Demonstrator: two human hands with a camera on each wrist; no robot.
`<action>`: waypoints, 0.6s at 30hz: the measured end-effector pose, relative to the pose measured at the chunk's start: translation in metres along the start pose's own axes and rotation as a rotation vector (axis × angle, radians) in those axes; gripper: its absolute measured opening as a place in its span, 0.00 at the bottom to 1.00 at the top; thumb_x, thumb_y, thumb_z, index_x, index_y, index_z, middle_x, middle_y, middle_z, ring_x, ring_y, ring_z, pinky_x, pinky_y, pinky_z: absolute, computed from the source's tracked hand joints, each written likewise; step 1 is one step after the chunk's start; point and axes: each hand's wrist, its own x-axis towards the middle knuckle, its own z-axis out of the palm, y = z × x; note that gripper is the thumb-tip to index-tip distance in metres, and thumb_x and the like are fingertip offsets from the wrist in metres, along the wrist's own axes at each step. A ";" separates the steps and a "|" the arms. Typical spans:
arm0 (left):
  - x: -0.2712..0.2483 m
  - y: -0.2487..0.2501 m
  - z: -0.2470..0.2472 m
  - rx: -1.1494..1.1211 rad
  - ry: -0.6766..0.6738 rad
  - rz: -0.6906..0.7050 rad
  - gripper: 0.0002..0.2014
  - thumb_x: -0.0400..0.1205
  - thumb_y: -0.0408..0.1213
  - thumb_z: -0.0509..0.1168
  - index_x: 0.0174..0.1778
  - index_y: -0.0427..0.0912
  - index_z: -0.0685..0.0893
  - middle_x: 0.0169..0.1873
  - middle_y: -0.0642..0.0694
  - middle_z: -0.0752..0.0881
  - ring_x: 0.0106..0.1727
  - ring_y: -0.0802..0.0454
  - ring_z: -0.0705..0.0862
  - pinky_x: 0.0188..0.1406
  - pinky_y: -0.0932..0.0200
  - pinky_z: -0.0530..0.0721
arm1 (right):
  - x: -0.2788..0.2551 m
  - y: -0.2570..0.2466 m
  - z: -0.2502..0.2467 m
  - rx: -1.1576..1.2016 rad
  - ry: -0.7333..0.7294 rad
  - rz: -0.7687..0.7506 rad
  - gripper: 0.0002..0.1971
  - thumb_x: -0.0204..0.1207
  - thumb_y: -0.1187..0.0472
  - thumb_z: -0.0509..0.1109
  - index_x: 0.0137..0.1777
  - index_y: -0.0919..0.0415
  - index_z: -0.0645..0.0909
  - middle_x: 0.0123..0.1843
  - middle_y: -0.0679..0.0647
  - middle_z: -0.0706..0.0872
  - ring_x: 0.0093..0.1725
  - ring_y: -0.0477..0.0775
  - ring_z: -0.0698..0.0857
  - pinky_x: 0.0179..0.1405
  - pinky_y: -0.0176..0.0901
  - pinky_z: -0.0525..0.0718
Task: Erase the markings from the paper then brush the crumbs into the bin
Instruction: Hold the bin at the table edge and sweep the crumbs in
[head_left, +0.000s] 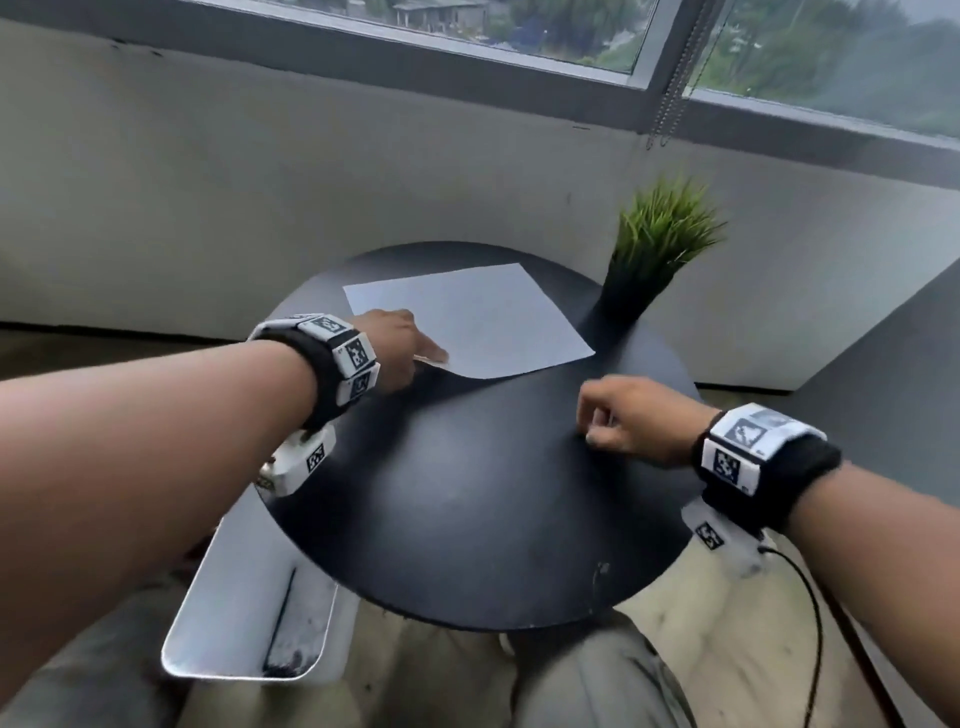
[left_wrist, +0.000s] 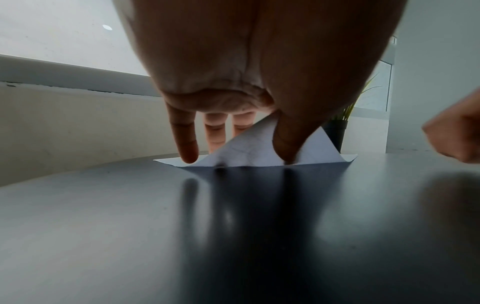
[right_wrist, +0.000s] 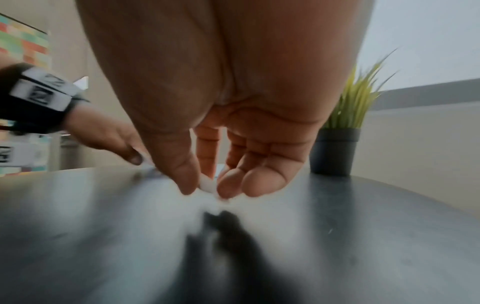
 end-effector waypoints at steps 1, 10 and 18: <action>0.002 -0.002 0.000 -0.002 0.004 0.011 0.26 0.85 0.40 0.58 0.77 0.71 0.74 0.71 0.47 0.76 0.76 0.43 0.73 0.76 0.49 0.72 | 0.010 0.008 -0.005 0.012 0.063 0.033 0.06 0.74 0.57 0.71 0.49 0.53 0.81 0.44 0.48 0.82 0.44 0.50 0.81 0.44 0.38 0.73; 0.020 -0.010 -0.002 0.013 -0.019 0.039 0.27 0.84 0.64 0.60 0.80 0.67 0.71 0.84 0.48 0.66 0.84 0.47 0.65 0.82 0.51 0.60 | 0.083 0.041 -0.034 0.060 0.330 0.242 0.06 0.74 0.66 0.65 0.45 0.57 0.83 0.44 0.54 0.84 0.49 0.60 0.82 0.46 0.41 0.74; 0.048 -0.018 -0.003 0.021 -0.053 -0.003 0.28 0.87 0.60 0.58 0.84 0.66 0.63 0.88 0.47 0.57 0.88 0.46 0.56 0.86 0.46 0.54 | 0.117 0.038 -0.009 0.031 0.310 0.289 0.09 0.76 0.61 0.68 0.55 0.54 0.83 0.53 0.56 0.83 0.56 0.61 0.82 0.57 0.46 0.80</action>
